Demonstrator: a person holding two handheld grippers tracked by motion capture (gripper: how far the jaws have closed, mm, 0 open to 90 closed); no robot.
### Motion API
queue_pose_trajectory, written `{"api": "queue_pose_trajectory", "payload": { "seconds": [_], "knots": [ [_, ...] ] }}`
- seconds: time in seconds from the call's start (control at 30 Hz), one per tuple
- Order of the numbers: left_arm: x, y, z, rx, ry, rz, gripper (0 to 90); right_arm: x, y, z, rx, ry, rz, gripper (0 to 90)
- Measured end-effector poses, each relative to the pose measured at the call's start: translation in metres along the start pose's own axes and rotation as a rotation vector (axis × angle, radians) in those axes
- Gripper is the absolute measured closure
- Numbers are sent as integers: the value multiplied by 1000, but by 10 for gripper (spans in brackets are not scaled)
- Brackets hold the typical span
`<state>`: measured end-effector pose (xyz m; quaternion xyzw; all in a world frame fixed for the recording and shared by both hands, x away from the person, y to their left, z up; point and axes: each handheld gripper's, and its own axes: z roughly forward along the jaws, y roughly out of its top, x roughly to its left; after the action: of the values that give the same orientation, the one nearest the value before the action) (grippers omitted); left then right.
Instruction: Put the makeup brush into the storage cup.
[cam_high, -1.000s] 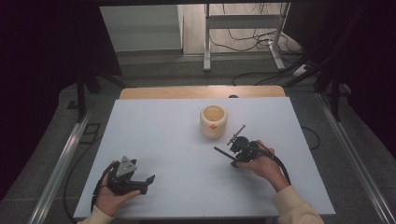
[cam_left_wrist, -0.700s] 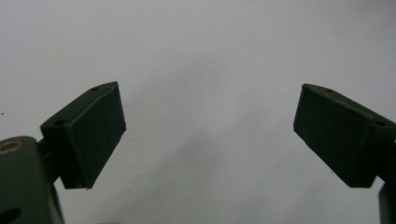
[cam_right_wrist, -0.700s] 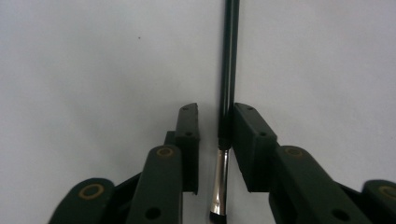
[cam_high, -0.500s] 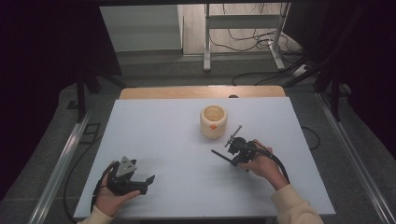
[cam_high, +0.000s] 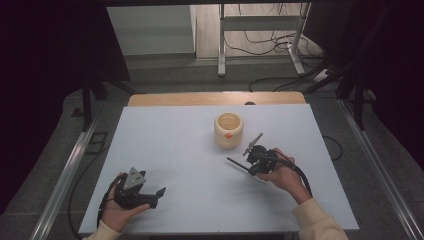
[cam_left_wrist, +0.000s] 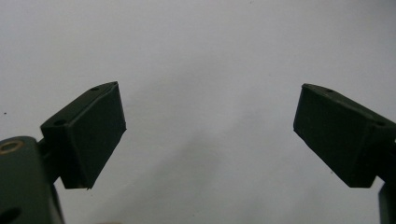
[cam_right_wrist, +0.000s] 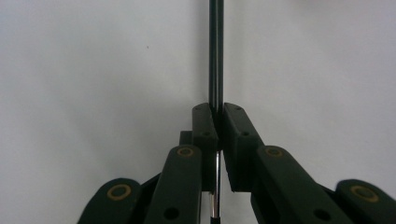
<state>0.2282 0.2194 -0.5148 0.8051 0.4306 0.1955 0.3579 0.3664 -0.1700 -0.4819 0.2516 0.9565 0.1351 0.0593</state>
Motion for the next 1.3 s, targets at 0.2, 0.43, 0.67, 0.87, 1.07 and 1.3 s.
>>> {"api": "queue_pose_trajectory", "payload": {
  "seconds": [0.2, 0.43, 0.67, 0.87, 1.07, 1.3],
  "knots": [
    [1, 1, -1, -4, 2, 0, 93, 3, -1, -12, -49, -4, -15, 839],
    [0, 3, 0, -6, 9, 1, 95, 5, -2, -19, -76, -1, -21, 839],
    [-10, 16, 0, -14, 6, 41, 121, 9, -1, -24, -95, 4, -34, 839],
    [-16, 23, 4, -13, 3, 59, 119, 11, -1, -28, -109, 4, -43, 839],
    [-14, 25, 3, -20, 5, 52, 118, 12, -1, -31, -120, 7, -48, 839],
    [-17, 31, 2, -37, 3, 64, 124, 12, 0, -33, -133, 7, -50, 839]
  ]
}}
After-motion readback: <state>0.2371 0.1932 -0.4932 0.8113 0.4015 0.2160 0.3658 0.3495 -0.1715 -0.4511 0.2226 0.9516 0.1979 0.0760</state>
